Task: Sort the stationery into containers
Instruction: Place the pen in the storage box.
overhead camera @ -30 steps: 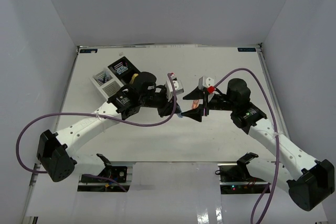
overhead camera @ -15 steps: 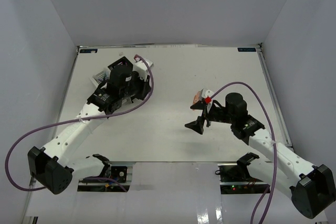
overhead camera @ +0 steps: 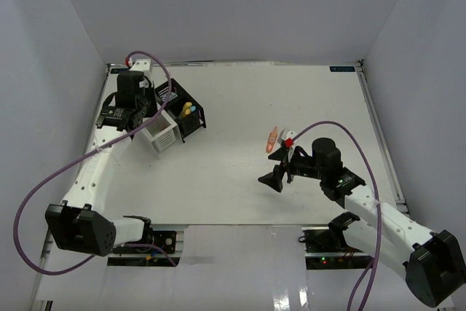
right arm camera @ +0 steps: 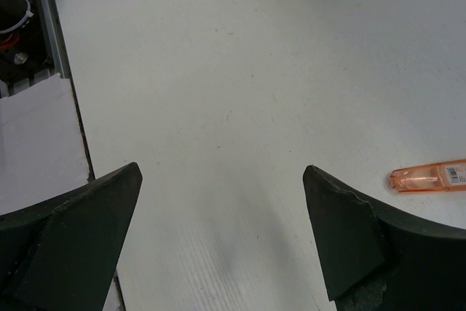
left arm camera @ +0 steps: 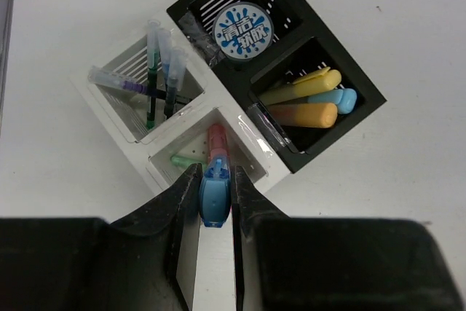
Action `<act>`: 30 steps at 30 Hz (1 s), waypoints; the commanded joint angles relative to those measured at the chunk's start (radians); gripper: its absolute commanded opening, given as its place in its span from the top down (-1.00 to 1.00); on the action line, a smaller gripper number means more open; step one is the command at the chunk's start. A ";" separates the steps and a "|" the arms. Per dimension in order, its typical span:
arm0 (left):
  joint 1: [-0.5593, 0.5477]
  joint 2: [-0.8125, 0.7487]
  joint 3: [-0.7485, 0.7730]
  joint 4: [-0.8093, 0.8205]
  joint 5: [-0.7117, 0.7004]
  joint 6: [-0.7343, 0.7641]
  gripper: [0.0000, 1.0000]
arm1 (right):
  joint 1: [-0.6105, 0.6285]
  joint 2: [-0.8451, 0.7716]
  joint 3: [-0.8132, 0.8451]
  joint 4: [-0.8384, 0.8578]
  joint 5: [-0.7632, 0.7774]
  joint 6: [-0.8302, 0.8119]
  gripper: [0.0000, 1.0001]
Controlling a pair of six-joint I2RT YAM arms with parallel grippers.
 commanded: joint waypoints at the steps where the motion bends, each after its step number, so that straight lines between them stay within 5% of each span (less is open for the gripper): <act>1: 0.039 0.035 -0.002 0.017 0.026 -0.038 1.00 | 0.002 -0.024 -0.011 0.057 0.022 0.030 -0.96; 8: 0.080 0.080 -0.074 0.071 0.058 -0.057 0.92 | 0.002 -0.055 -0.032 0.061 0.068 0.059 -0.96; 12: 0.085 0.114 -0.087 0.074 0.063 -0.064 0.46 | 0.002 -0.052 -0.035 0.061 0.108 0.073 -0.96; 13: 0.085 0.117 -0.087 0.075 0.067 -0.069 0.15 | 0.004 -0.051 -0.034 0.061 0.130 0.101 -0.96; 17: 0.085 0.089 -0.088 0.089 0.087 -0.072 -0.60 | 0.002 -0.020 -0.021 0.038 0.222 0.149 -0.94; 20: 0.085 0.051 -0.100 0.100 0.101 -0.072 -0.90 | 0.002 0.031 0.005 0.014 0.309 0.188 -0.90; 30: 0.085 -0.211 -0.309 0.316 0.213 -0.130 -0.96 | 0.005 0.382 0.273 -0.184 0.749 0.399 -0.93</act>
